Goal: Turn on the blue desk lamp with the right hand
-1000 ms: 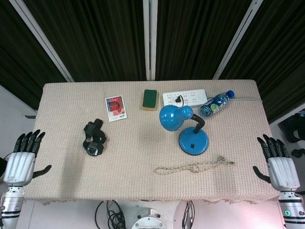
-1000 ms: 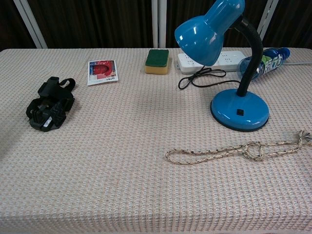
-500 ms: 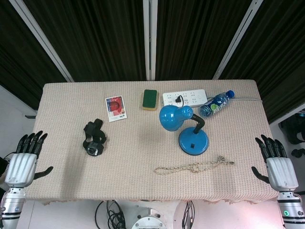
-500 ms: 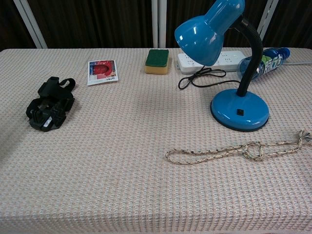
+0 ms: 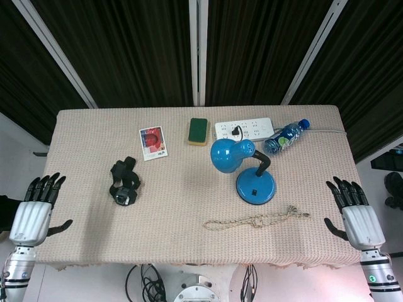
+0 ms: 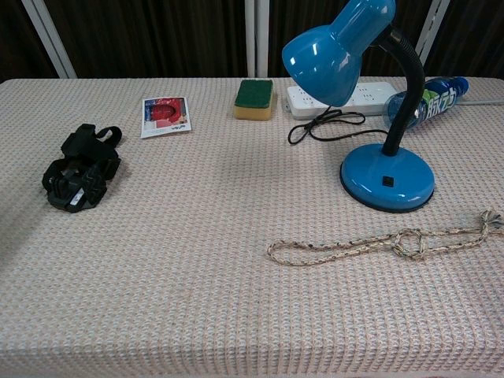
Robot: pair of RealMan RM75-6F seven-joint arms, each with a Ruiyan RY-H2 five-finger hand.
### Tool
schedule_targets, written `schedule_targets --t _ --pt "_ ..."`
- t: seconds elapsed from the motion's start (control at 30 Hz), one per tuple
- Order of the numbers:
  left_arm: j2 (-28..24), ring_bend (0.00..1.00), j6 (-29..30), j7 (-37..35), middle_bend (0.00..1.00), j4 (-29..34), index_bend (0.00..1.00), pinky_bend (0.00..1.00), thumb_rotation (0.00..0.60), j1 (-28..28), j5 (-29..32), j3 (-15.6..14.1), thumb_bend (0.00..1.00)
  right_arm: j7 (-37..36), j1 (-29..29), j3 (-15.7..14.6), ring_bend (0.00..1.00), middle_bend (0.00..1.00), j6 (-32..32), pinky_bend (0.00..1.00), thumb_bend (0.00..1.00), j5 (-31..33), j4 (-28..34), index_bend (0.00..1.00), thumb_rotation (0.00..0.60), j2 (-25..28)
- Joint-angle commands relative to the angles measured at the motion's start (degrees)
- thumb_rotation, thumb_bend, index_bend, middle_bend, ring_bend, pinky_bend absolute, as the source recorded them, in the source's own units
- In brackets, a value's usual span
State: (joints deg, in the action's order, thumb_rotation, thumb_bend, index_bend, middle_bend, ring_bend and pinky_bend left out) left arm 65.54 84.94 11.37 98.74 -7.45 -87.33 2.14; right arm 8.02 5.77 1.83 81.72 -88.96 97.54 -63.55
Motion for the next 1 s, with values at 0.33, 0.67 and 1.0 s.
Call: schedule_targets --t 0.33,0.67,1.0 --pt "-0.10 0.00 0.25 0.27 0.01 -0.32 0.00 0.00 0.600 0.46 0.09 -0.27 0.00 3.29 4.83 -1.47 0.73 0.78 -7.83 0.76 0.29 -2.09 1.80 0.00 0.600 -2.93" --pt "-0.32 0.00 0.10 -0.02 0.01 -0.47 0.00 0.00 0.600 0.61 0.19 -0.38 0.00 8.82 9.46 0.24 0.86 0.94 -15.24 0.85 0.54 3.03 3.78 0.00 0.600 -6.64" --pt "-0.48 0.00 -0.60 -0.32 0.01 -0.99 0.00 0.00 0.600 0.63 0.76 -0.50 0.00 11.93 14.65 0.43 0.86 0.94 -25.46 0.85 0.78 11.42 3.56 0.00 0.600 -8.13"
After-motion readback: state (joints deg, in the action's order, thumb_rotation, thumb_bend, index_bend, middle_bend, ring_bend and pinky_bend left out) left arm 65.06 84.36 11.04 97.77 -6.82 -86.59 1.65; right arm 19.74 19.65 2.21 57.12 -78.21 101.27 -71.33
